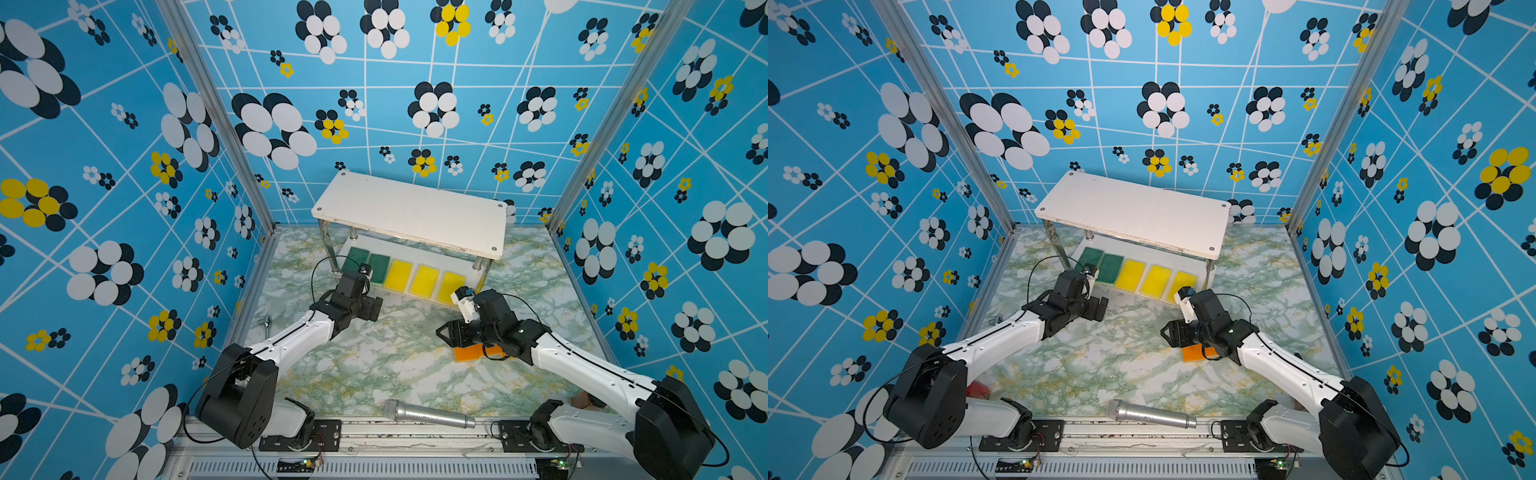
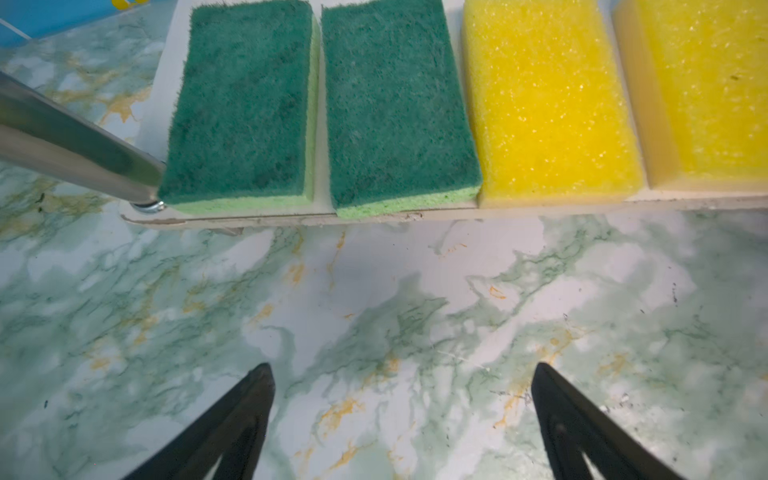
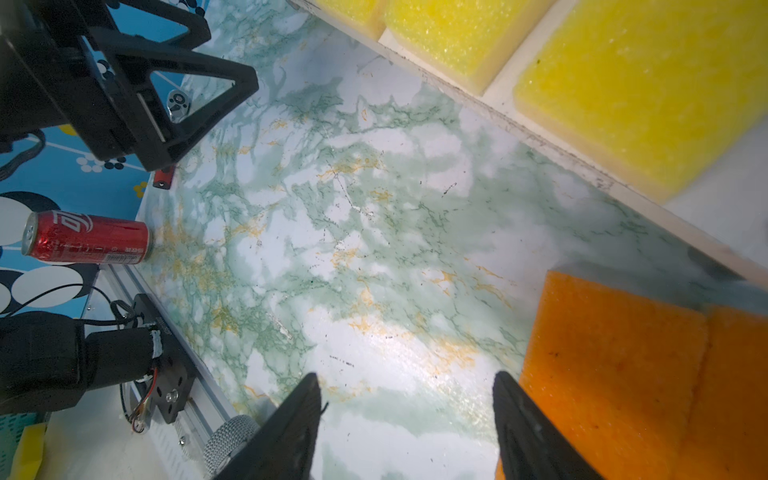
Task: Place and organize the cleaning sponges onto the shelf
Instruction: 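Withdraw the left gripper from the shelf while the right gripper moves toward the orange sponges, then lower the right gripper over the orange sponges and close on one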
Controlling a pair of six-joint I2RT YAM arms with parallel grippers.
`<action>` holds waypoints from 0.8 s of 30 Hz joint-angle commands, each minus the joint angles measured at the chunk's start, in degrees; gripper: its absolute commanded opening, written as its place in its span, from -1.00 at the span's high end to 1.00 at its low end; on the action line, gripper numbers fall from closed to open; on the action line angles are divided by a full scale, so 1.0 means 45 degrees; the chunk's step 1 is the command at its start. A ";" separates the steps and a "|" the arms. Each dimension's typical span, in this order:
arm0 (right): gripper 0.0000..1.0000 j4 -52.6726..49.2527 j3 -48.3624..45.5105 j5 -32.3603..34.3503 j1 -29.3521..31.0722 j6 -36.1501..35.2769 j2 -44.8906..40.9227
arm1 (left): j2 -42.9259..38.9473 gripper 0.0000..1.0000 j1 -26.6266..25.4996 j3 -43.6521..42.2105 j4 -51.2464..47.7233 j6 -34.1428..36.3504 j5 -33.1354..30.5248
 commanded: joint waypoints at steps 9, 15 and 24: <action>-0.36 -0.3084 -0.0480 0.2405 -0.0088 0.1672 -0.3962 | -0.1169 -0.98 -0.1077 0.0108 -0.1338 -0.0814 0.1608; -0.40 -0.2899 -0.0774 0.2685 -0.0093 0.1978 -0.4252 | -0.1082 -0.98 -0.1343 0.0088 -0.0606 -0.1336 0.2179; -0.40 -0.1648 -0.0532 0.2176 0.0017 0.2027 -0.2174 | -0.1013 -0.98 -0.2198 -0.0060 -0.0408 -0.1679 0.1721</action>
